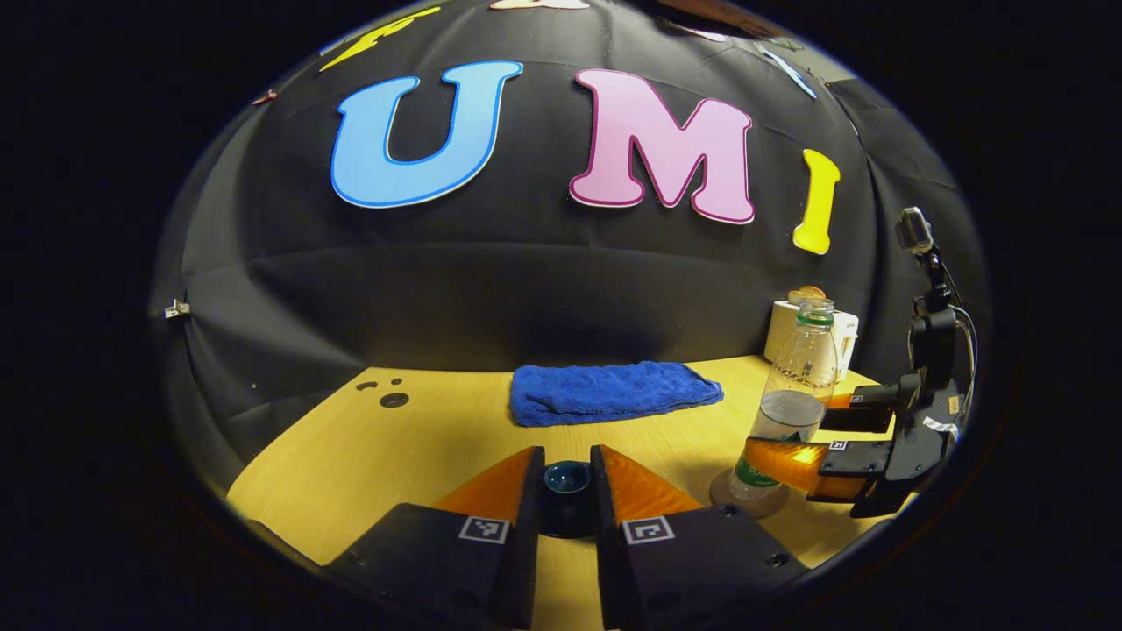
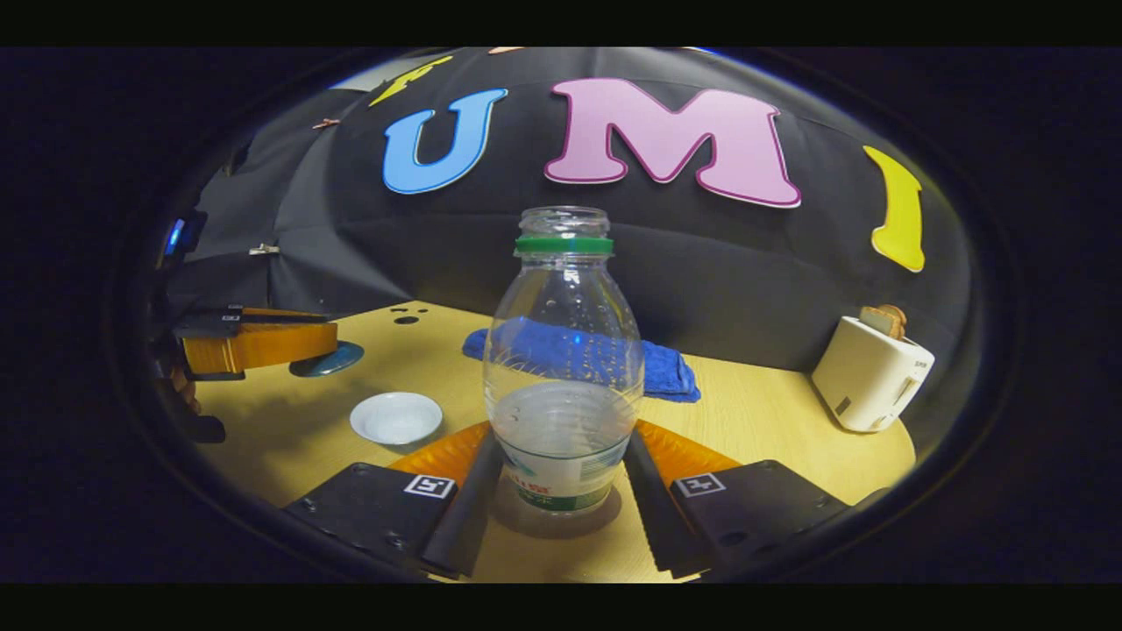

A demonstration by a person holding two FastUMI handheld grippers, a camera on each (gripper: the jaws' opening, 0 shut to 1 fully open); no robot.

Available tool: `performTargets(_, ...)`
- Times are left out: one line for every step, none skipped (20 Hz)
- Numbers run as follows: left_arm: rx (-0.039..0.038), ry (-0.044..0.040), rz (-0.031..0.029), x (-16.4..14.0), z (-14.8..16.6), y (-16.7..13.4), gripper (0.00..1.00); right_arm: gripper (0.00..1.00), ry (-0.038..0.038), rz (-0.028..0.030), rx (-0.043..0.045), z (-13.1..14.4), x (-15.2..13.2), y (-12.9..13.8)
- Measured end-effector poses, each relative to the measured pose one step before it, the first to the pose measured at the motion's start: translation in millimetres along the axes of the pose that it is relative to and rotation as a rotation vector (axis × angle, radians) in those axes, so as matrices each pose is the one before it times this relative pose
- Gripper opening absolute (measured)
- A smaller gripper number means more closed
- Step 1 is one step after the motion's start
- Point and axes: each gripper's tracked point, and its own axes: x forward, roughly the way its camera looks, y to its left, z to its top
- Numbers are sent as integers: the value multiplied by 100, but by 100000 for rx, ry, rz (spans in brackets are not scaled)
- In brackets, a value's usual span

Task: Open the teacup lid with one hand, grasp the water bottle and pour water into the teacup with the other hand; after pouring, place the water bottle on the coaster and then close the teacup lid.

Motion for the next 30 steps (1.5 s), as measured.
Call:
performTargets(452,-59,-177,163,-117,-17,32,76,-429,-196,-65,-142,127,-23)
performTargets(541,140,-108,183,-265,-99,36,76,-807,-242,72,152,26,-100)
performTargets(226,-148,-119,117,-2,-77,32,76,107,-302,252,-60,-45,-133)
performTargets(-174,-276,-310,215,94,-171,33,77,-136,-514,729,-15,43,-56)
performTargets(-248,-241,-329,142,92,-178,33,77,47,-478,522,-48,-15,-116)
performTargets(-149,-123,-377,113,-31,-206,32,78,-60,-301,286,36,-119,7)
performTargets(54,102,-326,83,53,-225,29,78,233,-337,409,-71,-53,-54)
performTargets(-70,-19,-469,36,-42,-180,29,78,620,110,713,-82,-109,103)
performTargets(-237,-91,-595,92,73,-244,29,79,1909,-188,618,-574,-53,-39)
performTargets(-149,-2,-679,6,-35,-308,33,80,2263,417,666,-773,22,337)
performTargets(-121,41,-517,54,50,-247,29,81,2023,299,899,-653,151,77)
performTargets(-258,19,-735,108,-48,-271,29,82,1526,257,1097,-647,-78,-68)
performTargets(-270,-49,-606,95,47,-358,29,85,908,45,1277,-443,-61,-49)
performTargets(-222,-61,-596,47,-92,-180,31,86,679,77,1410,-321,-89,67)
performTargets(-196,26,-484,177,-86,-224,34,90,875,-113,1321,-420,-237,-56)
performTargets(-149,18,-417,149,-131,-219,36,90,883,-148,1107,-493,-287,-83)
performTargets(23,219,-270,326,-108,-196,29,98,762,-431,617,-381,-393,-100)
performTargets(2,53,-176,128,-304,-150,29,98,705,-606,82,-429,-572,3)
performTargets(-93,46,-319,250,-184,-180,29,98,865,-581,-116,-575,-549,-157)
performTargets(2,482,-278,345,-316,-164,32,98,824,-383,-94,-460,-433,-199)
performTargets(322,428,-255,240,-269,-194,32,98,923,-195,336,-386,-343,-104)
performTargets(686,801,-102,250,-479,-72,33,98,814,-185,716,-359,-300,-90)
performTargets(555,671,-129,215,-331,-79,36,98,579,-337,991,-180,-293,-208)
performTargets(267,820,-99,170,-377,-104,29,98,156,-591,787,-107,-268,-144)
performTargets(-116,677,-299,130,-355,-44,29,98,-229,-515,388,21,-274,-200)
performTargets(-83,507,-350,120,-330,-232,33,98,6,-797,-218,1,-266,-213)
performTargets(145,460,-112,117,-154,-146,33,100,127,-586,-535,5,-236,-194)
performTargets(164,318,-125,102,-297,63,33,98,-10,-628,-666,-59,-125,-195)
performTargets(47,354,-222,115,-109,-129,33,98,-102,-105,-161,95,-132,-108)
performTargets(151,477,-44,77,-315,21,33,98,-37,115,246,-43,-118,45)
